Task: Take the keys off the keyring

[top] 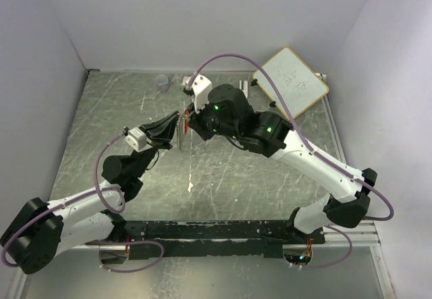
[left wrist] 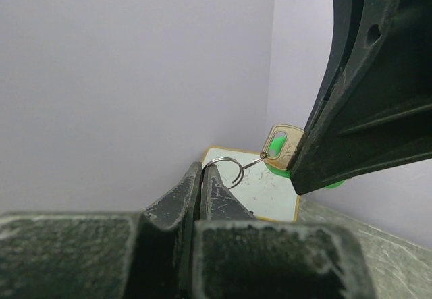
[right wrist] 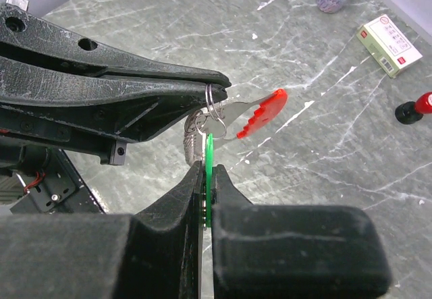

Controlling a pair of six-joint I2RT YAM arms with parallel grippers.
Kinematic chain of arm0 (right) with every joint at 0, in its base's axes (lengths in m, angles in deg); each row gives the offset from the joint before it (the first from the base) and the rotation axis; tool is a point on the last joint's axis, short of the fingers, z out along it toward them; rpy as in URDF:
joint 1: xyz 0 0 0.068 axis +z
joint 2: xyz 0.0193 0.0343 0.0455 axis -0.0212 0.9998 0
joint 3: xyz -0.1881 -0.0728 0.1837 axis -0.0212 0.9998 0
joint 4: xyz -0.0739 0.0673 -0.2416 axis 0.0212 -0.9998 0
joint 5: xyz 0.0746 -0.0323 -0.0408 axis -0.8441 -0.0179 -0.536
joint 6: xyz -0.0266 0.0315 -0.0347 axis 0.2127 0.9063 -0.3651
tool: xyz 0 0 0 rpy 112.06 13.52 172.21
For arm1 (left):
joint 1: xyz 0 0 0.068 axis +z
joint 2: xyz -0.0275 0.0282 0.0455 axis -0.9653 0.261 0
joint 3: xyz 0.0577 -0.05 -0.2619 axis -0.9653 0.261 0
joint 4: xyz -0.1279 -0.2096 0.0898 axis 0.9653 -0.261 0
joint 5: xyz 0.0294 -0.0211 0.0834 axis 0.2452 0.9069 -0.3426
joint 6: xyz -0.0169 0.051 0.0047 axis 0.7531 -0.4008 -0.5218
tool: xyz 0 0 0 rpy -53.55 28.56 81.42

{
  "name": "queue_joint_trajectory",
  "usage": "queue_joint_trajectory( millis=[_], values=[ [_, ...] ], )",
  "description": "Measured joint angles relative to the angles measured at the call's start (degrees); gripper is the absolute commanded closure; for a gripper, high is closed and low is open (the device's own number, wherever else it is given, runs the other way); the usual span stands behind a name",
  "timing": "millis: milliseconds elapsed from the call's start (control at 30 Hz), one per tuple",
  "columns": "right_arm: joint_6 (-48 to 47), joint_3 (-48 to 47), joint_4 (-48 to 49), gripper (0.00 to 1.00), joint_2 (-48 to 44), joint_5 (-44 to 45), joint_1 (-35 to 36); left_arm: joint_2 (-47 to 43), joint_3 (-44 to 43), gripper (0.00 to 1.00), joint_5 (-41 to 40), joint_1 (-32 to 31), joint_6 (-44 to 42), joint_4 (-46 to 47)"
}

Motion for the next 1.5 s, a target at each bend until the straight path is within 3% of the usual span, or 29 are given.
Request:
queue_joint_trajectory(
  millis=[1000, 1500],
  values=[
    [-2.8, -1.8, -4.0, 1.0, 0.0, 1.4, 0.1, -0.2, -2.4, 0.93, 11.5, 1.9, 0.4, -6.4],
    [0.1, 12.2, 7.2, 1.0, -9.4, -1.8, 0.7, -4.1, 0.1, 0.93, 11.1, 1.9, 8.8, -1.2]
  ],
)
